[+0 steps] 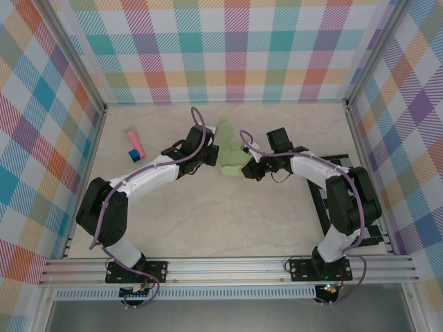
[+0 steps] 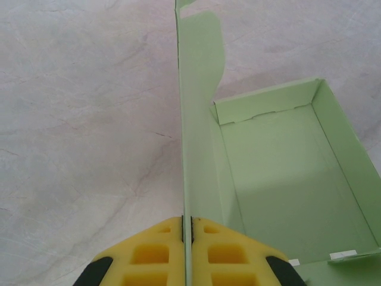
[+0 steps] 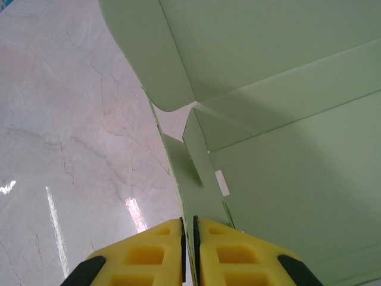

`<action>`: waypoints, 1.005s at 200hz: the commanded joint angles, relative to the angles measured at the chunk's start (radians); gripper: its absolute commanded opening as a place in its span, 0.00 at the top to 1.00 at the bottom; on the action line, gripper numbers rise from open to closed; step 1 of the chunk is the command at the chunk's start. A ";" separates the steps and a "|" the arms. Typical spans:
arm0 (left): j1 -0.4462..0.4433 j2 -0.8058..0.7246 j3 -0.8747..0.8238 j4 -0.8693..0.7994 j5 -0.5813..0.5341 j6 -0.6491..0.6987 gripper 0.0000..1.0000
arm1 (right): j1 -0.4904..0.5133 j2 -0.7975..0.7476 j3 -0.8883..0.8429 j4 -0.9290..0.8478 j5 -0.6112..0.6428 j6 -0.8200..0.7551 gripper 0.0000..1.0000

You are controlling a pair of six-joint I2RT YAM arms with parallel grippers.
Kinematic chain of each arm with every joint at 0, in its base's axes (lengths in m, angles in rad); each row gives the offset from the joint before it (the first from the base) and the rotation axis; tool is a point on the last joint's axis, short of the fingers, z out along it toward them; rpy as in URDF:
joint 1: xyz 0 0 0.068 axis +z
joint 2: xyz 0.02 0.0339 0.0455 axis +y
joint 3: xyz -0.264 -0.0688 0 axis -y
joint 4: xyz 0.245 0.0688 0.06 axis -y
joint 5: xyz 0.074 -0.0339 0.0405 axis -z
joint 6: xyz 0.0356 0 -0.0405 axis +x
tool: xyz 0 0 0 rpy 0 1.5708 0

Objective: Fold the paper box

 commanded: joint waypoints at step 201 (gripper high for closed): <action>0.095 0.120 0.010 -0.027 0.119 -0.067 1.00 | -0.038 -0.066 -0.044 0.058 -0.170 -0.104 0.89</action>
